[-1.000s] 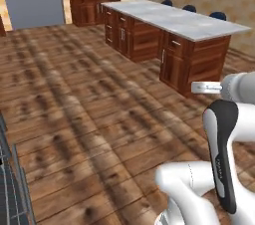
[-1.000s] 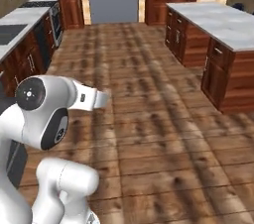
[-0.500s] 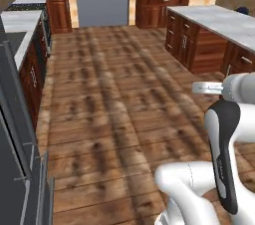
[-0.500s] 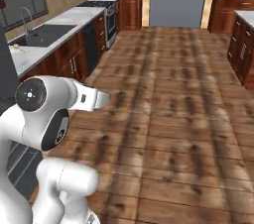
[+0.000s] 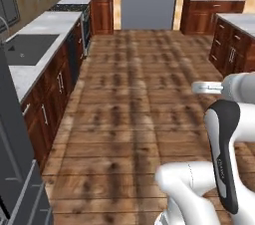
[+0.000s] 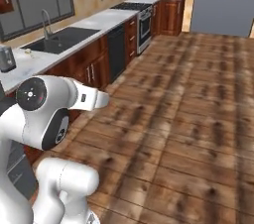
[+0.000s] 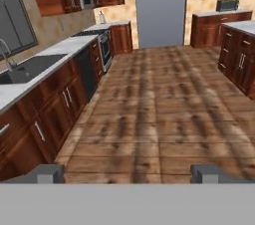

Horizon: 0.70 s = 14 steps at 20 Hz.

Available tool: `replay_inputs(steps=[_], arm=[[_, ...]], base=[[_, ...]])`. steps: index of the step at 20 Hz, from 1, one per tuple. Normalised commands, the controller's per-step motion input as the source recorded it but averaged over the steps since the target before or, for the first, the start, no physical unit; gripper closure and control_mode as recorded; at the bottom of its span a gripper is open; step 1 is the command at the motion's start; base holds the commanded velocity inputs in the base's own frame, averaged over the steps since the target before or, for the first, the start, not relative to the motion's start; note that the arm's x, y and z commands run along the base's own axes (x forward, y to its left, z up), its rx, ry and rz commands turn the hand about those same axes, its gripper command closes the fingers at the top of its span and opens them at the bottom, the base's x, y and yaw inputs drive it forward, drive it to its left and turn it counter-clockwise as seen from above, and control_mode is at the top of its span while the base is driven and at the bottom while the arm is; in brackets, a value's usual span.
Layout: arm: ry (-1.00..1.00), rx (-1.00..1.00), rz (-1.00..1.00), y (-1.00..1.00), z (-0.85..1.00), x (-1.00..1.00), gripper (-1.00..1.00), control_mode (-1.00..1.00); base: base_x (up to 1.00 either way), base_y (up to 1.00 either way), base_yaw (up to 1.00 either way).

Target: Grab the spray bottle from the cabinet, then place it next to the cutting board for sanitizing. Then grab the dish brush from the countertop next to the sink and place it next to the cutting board.

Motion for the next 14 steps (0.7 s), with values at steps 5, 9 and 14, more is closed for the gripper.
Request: replay_inputs(steps=[5, 9, 14], arm=[[0.00, 0.00, 0.00, 0.00, 0.00, 0.00, -1.00, 1.00], [0.00, 0.00, 0.00, 0.00, 0.00, 0.00, -1.00, 1.00], [0.00, 0.00, 0.00, 0.00, 0.00, 0.00, -1.00, 1.00]], base=[[1.00, -0.61, 0.40], [1.00, -0.58, 0.44], [1.00, -0.54, 0.49]])
